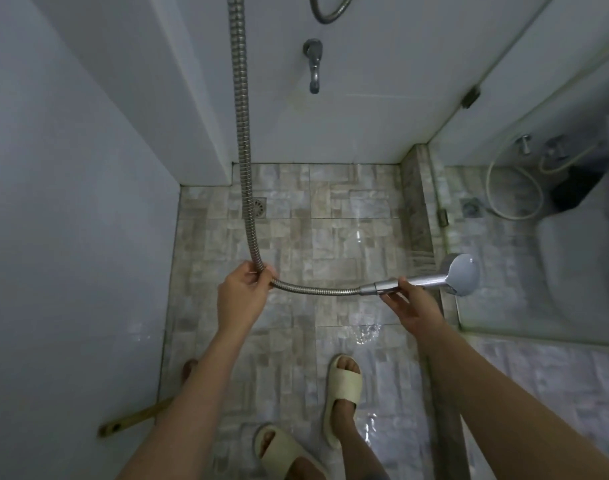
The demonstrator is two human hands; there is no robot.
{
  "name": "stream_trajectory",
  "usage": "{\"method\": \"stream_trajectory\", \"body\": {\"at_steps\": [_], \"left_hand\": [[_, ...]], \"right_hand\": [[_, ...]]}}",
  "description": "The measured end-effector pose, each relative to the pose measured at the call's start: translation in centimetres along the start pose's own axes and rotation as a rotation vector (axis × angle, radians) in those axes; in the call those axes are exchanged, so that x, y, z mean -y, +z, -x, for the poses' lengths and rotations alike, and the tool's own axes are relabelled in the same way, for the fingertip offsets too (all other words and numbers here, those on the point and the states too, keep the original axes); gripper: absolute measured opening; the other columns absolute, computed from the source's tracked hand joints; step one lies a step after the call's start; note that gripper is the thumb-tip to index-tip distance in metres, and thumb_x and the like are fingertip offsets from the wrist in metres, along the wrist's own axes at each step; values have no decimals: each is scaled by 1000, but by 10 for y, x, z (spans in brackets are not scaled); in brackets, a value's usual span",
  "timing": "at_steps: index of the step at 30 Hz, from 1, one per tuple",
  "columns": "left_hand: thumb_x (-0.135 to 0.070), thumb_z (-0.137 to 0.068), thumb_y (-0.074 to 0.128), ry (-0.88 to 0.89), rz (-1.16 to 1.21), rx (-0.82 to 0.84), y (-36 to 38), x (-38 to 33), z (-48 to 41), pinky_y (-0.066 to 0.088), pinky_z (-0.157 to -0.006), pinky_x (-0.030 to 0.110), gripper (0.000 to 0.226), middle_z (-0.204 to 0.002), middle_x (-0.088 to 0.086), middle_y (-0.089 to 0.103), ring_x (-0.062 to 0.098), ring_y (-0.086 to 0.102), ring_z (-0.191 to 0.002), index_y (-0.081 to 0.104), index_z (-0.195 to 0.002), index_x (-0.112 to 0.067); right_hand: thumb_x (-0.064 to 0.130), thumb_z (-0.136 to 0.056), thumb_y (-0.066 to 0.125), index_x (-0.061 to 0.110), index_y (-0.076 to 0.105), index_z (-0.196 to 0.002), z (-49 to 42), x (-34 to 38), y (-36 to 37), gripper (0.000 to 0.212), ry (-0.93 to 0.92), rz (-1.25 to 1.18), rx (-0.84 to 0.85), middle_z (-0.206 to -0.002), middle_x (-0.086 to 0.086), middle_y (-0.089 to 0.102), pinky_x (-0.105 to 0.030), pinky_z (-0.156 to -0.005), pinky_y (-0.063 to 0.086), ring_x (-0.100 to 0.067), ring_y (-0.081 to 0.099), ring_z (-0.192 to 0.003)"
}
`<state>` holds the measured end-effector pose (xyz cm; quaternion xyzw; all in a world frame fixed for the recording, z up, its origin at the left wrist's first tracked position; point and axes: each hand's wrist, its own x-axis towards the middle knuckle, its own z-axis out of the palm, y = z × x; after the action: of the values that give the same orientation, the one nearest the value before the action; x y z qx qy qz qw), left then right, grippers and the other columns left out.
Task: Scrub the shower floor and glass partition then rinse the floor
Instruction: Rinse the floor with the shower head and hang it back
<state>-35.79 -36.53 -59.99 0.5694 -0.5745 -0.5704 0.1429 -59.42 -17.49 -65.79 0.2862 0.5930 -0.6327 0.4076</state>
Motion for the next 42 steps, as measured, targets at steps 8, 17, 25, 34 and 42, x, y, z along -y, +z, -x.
{"method": "stream_trajectory", "body": {"at_steps": [8, 17, 25, 34, 42], "left_hand": [[-25, -93, 62, -103, 144, -108, 16, -26, -42, 59, -83, 37, 26, -74, 1, 76, 24, 75, -81, 73, -71, -18], [-16, -90, 68, 3, 164, -210, 48, -59, -78, 57, -90, 46, 16, -84, 0, 69, 15, 71, -80, 62, -81, -27], [-21, -91, 69, -58, 213, -164, 51, -58, -99, 56, -92, 38, 7, -88, -1, 75, 15, 74, -86, 71, -85, -24], [-8, -89, 68, -72, 182, -208, 5, -55, -121, 55, -80, 17, 8, -90, 3, 73, 6, 72, -79, 71, -93, -15], [-15, -89, 70, -58, -10, -220, -48, -52, -133, 53, -90, 31, 21, -84, -4, 73, 13, 72, -82, 70, -83, -36]], "right_hand": [[7, -98, 48, 7, 46, -122, -38, 41, 2, 25, 61, 63, 190, -108, -15, 63, -36, -66, 61, -27, 65, -96], [0, -92, 55, 4, 51, -103, -82, 91, 46, 12, -38, -22, 38, -87, -10, 61, -32, -52, 58, -24, 66, -74], [1, -92, 56, 14, 43, -119, -106, 120, 86, 32, -140, 81, 157, -97, -8, 64, -35, -60, 60, -21, 68, -79], [2, -94, 53, 25, 48, -110, -104, 112, 149, 28, -133, 251, 362, -99, -5, 68, -41, -73, 60, -31, 64, -101], [6, -94, 55, 23, 42, -131, -80, 89, 207, 43, -157, 379, 469, -107, -7, 65, -47, -83, 56, -33, 62, -108]]}}
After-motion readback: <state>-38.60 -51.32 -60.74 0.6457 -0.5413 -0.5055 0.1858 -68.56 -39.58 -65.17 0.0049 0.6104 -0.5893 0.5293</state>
